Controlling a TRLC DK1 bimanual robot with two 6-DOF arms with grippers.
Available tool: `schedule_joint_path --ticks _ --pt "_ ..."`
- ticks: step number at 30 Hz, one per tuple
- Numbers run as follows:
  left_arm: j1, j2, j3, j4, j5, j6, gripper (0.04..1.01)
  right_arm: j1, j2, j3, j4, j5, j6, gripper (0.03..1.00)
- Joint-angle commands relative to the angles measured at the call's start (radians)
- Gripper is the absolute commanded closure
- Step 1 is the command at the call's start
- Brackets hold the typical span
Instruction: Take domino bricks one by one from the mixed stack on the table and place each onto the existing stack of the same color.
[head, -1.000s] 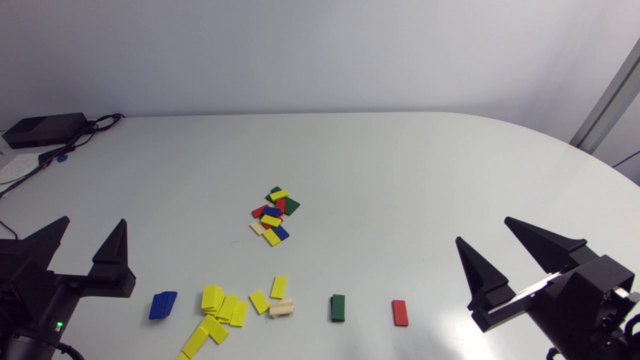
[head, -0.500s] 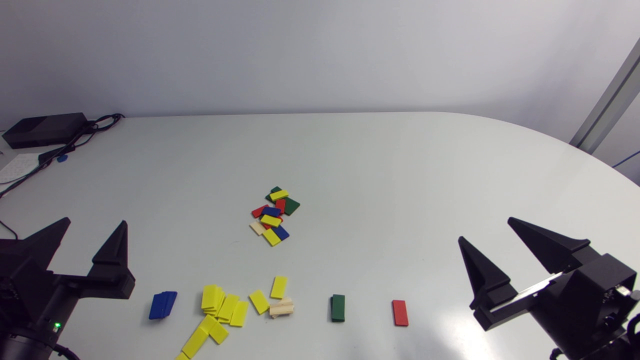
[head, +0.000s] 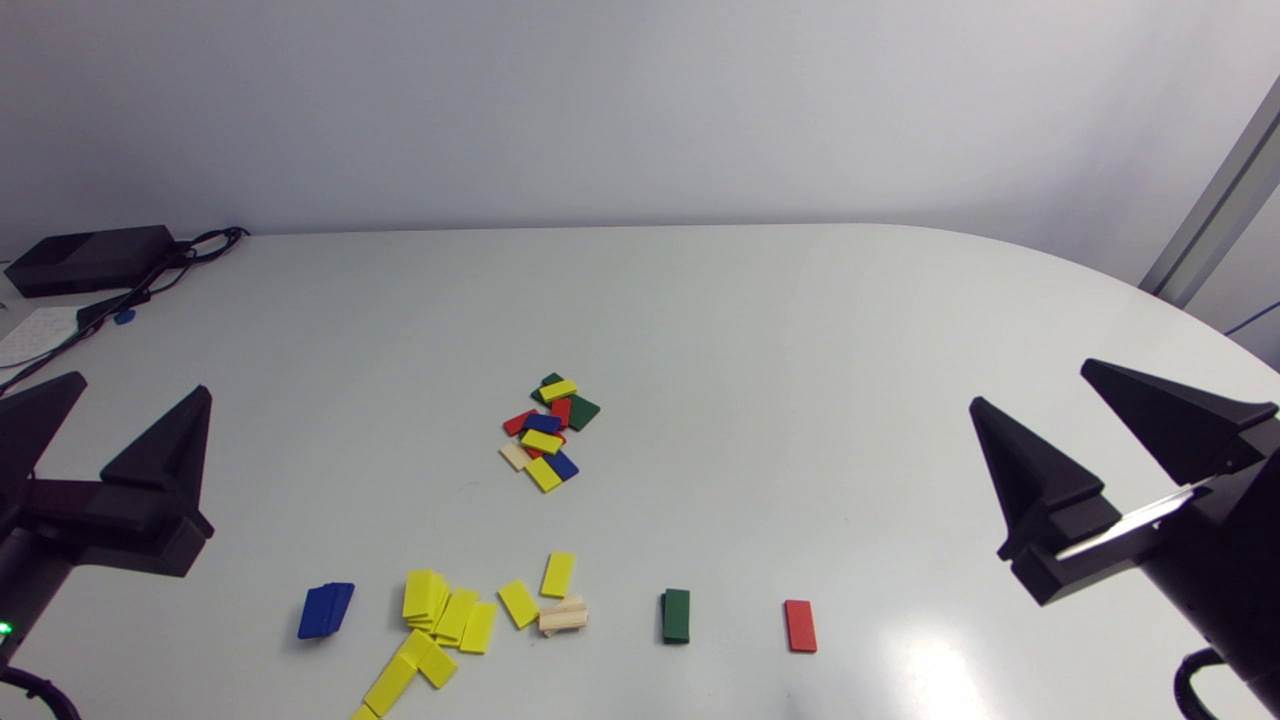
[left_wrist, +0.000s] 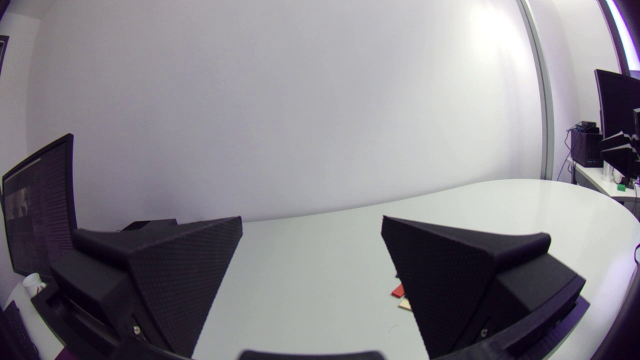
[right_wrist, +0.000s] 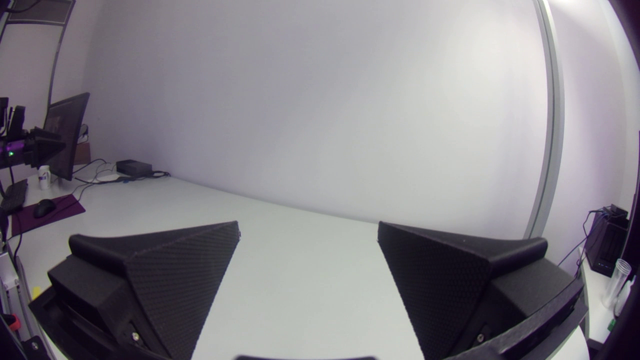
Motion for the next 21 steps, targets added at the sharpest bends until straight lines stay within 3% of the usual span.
schedule_joint_path --ticks 1,6,11,13,16,21 --pt "-0.009 0.078 0.083 -0.024 0.001 -0.033 0.052 -0.007 0.077 0.062 -0.012 0.009 0.017 0.062" --pt "-0.023 0.301 0.246 -0.161 0.001 -0.053 0.052 -0.023 0.278 0.16 -0.023 0.013 0.023 0.062" --pt "-0.046 0.597 0.436 -0.383 -0.001 -0.063 0.052 -0.06 0.483 0.266 -0.093 0.012 0.057 0.062" --pt "-0.049 0.683 0.474 -0.454 0.001 -0.08 0.052 -0.081 0.542 0.286 -0.118 -0.01 0.076 0.062" --pt "-0.058 0.744 0.47 -0.481 -0.002 -0.102 0.056 -0.11 0.608 0.294 -0.156 -0.076 0.114 0.062" --pt "-0.084 0.842 0.493 -0.578 -0.005 -0.137 0.061 -0.191 0.692 0.286 -0.176 -0.246 0.178 0.062"
